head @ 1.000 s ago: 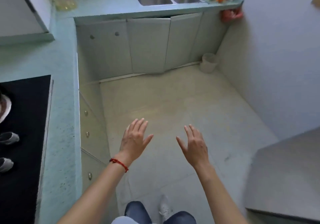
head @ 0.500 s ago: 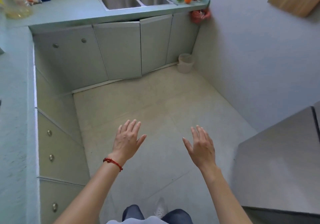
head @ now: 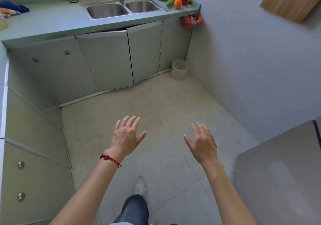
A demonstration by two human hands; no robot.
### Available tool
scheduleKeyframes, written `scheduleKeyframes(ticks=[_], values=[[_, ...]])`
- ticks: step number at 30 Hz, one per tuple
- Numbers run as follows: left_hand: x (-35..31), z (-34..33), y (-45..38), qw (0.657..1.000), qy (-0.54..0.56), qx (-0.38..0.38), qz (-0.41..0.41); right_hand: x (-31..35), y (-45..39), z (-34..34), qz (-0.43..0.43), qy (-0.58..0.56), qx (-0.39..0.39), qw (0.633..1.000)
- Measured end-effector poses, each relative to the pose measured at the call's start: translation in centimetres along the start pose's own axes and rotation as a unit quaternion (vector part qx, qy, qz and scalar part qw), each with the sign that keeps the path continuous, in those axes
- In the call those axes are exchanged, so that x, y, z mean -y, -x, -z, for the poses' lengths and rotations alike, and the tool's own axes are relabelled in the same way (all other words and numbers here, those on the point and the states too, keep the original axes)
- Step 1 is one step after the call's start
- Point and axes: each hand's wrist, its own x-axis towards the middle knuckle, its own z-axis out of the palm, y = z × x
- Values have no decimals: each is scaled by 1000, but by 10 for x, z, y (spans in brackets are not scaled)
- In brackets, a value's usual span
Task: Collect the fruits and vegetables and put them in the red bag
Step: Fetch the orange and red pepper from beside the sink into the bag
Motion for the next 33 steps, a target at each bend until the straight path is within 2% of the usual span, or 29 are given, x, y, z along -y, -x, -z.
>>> scheduleKeyframes(ticks=[17,33], values=[[59,20,-280,999,5,-6,-49,24,-265,-9,-43,-53,-38,997],[4,-4,-550,999,17,-13,-47,-59,-520,-13,-54,-74,-16,996]])
